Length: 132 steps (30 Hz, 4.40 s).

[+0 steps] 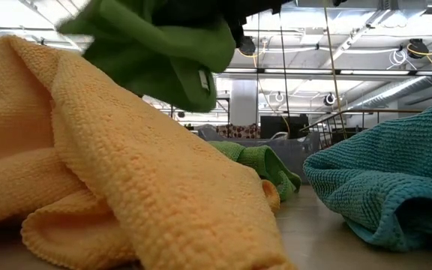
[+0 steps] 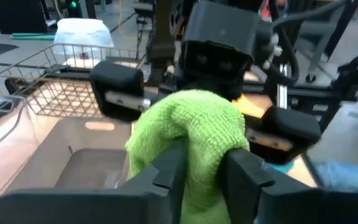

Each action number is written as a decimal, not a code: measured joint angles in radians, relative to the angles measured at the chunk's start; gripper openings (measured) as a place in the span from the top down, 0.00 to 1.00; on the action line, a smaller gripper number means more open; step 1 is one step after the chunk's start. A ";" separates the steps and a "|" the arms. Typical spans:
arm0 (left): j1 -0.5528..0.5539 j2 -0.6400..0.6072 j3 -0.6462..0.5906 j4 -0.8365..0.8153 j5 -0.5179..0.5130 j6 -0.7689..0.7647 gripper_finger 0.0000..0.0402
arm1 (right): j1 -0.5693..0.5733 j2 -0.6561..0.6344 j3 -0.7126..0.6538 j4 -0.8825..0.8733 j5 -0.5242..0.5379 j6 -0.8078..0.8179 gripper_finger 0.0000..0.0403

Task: Sort microfiber towel by color & place in baskets
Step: Put the top green microfiber towel into the wire basket

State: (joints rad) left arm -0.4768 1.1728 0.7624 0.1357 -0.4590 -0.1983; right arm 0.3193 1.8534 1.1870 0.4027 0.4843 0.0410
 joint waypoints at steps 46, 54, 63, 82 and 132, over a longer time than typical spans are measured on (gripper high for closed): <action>-0.076 0.099 0.000 -0.197 -0.198 -0.210 0.53 | -0.165 -0.806 0.000 -1.408 0.277 0.464 0.99; -0.012 0.099 0.000 -0.198 -0.201 -0.204 0.53 | -0.333 -0.810 0.000 -1.539 0.240 0.500 0.99; 0.053 0.099 0.000 -0.199 -0.201 -0.160 0.53 | -0.580 -0.801 0.000 -1.569 -0.003 0.407 0.99; 0.097 0.099 0.000 -0.199 -0.143 -0.128 0.53 | -0.980 -0.639 -0.152 -1.415 -0.245 0.226 0.99; 0.097 0.099 0.000 -0.201 -0.137 -0.127 0.53 | -1.143 -0.462 -0.528 -0.922 -0.353 0.175 0.86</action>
State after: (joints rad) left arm -0.3798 1.2716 0.7624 -0.0654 -0.5957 -0.3252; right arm -0.8242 1.3917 0.6586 -0.5189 0.1314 0.2161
